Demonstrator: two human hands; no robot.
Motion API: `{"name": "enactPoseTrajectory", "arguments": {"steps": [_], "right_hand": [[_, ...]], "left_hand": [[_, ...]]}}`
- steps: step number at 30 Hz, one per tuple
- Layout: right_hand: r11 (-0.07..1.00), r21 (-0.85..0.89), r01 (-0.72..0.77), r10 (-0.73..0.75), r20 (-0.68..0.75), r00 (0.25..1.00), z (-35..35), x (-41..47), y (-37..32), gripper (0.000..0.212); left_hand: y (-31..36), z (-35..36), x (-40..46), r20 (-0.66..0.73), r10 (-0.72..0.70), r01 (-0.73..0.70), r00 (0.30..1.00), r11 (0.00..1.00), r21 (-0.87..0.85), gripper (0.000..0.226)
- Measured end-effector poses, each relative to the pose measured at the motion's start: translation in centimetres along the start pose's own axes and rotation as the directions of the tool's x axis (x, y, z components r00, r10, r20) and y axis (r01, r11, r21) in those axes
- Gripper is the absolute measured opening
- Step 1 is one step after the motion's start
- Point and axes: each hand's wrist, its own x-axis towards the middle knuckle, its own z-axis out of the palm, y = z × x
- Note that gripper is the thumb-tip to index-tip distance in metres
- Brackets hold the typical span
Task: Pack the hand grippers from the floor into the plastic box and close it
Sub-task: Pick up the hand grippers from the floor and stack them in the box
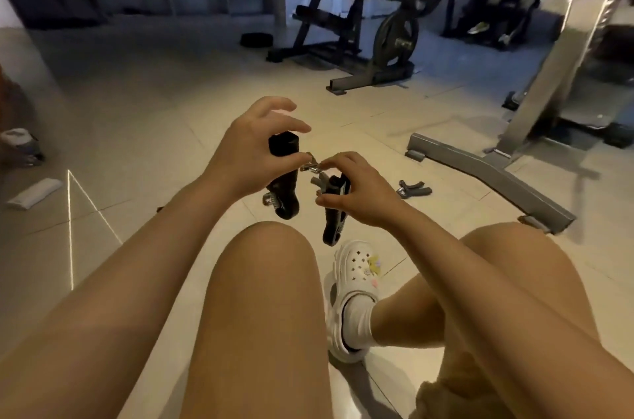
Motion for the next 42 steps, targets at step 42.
{"name": "enactPoseTrajectory", "arguments": {"steps": [42], "right_hand": [[0.639,0.235,-0.733,0.65,-0.675,0.35,-22.7,-43.3,15.6,0.057]], "left_hand": [[46.3,28.6,1.2,0.407,0.667,-0.389,0.624,0.716,-0.579,0.028]]}}
